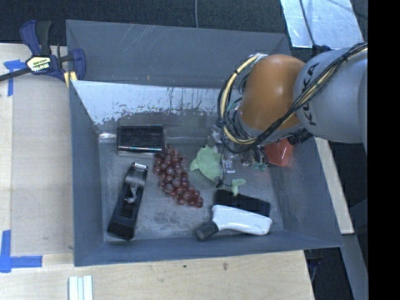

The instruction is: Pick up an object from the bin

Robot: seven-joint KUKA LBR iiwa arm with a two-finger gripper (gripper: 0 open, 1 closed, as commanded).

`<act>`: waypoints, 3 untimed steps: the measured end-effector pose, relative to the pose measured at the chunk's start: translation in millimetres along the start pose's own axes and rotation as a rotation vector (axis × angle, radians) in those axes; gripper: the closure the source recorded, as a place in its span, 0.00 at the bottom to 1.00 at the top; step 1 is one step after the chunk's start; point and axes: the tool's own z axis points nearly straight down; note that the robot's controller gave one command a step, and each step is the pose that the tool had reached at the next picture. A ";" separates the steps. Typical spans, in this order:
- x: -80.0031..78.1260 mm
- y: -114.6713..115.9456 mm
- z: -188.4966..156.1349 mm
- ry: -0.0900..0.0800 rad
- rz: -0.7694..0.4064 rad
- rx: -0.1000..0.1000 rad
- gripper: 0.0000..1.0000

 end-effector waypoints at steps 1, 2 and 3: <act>-12.0 0.2 7.7 -0.001 0.019 0.001 0.00; -14.3 1.0 8.6 -0.003 0.020 0.000 0.00; -17.1 -3.8 3.5 -0.001 -0.106 0.001 0.00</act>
Offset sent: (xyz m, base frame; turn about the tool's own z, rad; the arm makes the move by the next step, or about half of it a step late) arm 0.0154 -0.0048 -0.0328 -0.0279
